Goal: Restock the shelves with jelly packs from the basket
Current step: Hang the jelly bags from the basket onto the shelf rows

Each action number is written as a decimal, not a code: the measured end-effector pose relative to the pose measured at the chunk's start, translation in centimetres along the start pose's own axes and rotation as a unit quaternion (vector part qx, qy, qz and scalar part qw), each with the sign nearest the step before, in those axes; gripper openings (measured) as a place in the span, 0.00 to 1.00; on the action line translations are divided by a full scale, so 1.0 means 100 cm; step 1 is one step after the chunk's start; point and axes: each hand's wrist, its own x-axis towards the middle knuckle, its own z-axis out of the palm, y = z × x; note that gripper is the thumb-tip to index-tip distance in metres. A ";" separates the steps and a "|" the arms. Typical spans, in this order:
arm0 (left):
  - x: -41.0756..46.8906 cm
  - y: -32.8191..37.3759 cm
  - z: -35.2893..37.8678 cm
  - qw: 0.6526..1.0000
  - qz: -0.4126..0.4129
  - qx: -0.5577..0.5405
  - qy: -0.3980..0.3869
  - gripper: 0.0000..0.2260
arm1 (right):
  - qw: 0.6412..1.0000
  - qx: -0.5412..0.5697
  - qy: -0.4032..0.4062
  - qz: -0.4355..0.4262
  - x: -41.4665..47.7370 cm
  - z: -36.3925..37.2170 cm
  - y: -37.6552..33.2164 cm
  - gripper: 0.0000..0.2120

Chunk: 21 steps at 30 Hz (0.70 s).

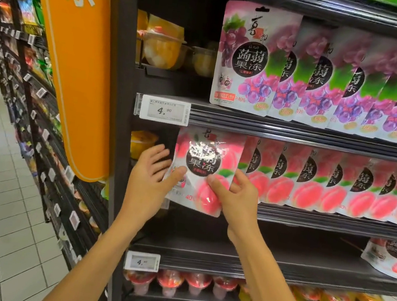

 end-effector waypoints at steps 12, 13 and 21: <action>-0.012 -0.018 0.028 0.962 0.094 0.252 -0.038 0.23 | 0.992 -0.117 0.004 -0.048 0.022 0.035 0.007 0.28; -0.011 -0.020 0.028 0.962 0.095 0.253 -0.039 0.23 | 0.988 -0.139 0.004 -0.061 0.020 0.033 0.009 0.26; -0.011 -0.029 0.027 0.967 0.093 0.235 -0.043 0.27 | 0.945 -0.282 0.079 -0.148 -0.002 0.020 0.031 0.30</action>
